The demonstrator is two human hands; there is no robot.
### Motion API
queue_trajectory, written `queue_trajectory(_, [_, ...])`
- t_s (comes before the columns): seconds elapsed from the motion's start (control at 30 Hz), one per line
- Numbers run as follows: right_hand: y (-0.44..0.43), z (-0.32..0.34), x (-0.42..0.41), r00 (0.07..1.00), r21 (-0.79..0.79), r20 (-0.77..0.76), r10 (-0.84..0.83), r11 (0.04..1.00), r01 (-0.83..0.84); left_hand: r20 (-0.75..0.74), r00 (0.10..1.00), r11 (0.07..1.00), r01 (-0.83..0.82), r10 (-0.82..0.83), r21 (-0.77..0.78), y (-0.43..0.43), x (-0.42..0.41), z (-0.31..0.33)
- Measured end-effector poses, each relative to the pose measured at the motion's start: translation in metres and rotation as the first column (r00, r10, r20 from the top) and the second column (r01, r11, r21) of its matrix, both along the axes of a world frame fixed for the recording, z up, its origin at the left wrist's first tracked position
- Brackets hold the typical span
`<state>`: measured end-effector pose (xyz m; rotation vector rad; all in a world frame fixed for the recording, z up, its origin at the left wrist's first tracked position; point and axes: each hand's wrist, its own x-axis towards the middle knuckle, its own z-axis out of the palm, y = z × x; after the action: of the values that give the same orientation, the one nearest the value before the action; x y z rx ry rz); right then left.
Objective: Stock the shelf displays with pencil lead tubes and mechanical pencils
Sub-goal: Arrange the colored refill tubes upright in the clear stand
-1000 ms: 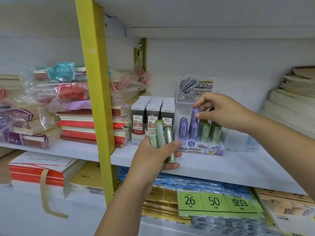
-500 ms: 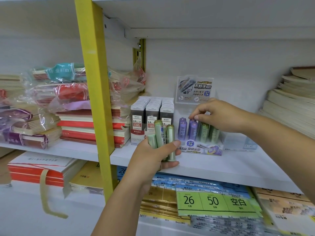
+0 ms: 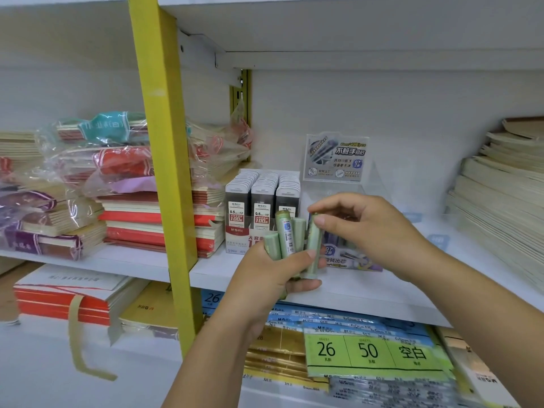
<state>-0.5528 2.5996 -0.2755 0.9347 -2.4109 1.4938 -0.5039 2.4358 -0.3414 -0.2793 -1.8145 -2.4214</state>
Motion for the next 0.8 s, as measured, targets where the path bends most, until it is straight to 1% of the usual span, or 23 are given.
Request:
queue_trajectory(0.1, [0.006,0.004,-0.002,0.998,-0.06,0.059,-0.003,0.998,0.007,-0.005,1.0,1.0,-0.005,0.005,0.028,0.0,-0.003,0.0])
queue_trajectory(0.17, [0.009,0.006,-0.001,0.993,-0.081,0.116,0.036,0.996,-0.027,-0.011,0.999,0.999,-0.033,0.034,0.026,0.001,-0.005,-0.001])
queue_trajectory(0.27, [0.014,0.009,0.002,0.983,-0.086,0.167,0.083,0.994,-0.07,-0.029,0.995,0.995,-0.095,0.095,-0.01,0.005,-0.007,-0.002])
queue_trajectory(0.33, [0.015,0.01,0.002,0.982,-0.075,0.173,0.077,0.995,-0.065,-0.06,0.991,0.992,-0.123,0.12,-0.038,0.007,-0.007,-0.002])
queue_trajectory(0.4, [0.017,0.015,0.0,0.99,-0.092,0.135,0.036,0.995,-0.023,-0.071,0.988,0.989,-0.143,0.14,-0.041,0.009,-0.007,-0.002])
queue_trajectory(0.5, [0.031,0.039,-0.013,0.995,-0.172,-0.061,-0.082,0.983,0.07,-0.068,0.981,0.979,-0.185,0.179,-0.085,0.01,-0.009,-0.002])
queue_trajectory(0.53, [0.037,0.049,-0.02,0.985,-0.169,-0.125,-0.121,0.981,0.099,-0.065,0.979,0.975,-0.199,0.193,-0.101,0.009,-0.009,-0.001])
queue_trajectory(0.57, [0.043,0.057,-0.026,0.969,-0.123,-0.188,-0.162,0.982,0.141,-0.061,0.977,0.972,-0.209,0.203,-0.108,0.01,-0.01,-0.001])
queue_trajectory(0.6, [0.048,0.062,-0.032,0.947,-0.038,-0.251,-0.201,0.98,0.197,-0.058,0.976,0.971,-0.214,0.209,-0.107,0.01,-0.01,-0.001])
queue_trajectory(0.67, [0.054,0.063,-0.042,0.903,0.156,-0.356,-0.241,0.937,0.312,-0.062,0.975,0.97,-0.221,0.215,-0.099,0.011,-0.01,0.0])
queue_trajectory(0.73, [0.056,0.057,-0.047,0.88,0.285,-0.41,-0.24,0.882,0.374,-0.069,0.97,0.966,-0.237,0.231,-0.105,0.013,-0.01,0.0])
queue_trajectory(0.8, [0.057,0.052,-0.051,0.882,0.336,-0.413,-0.226,0.863,0.378,-0.065,0.968,0.963,-0.248,0.242,-0.108,0.014,-0.01,0.0])
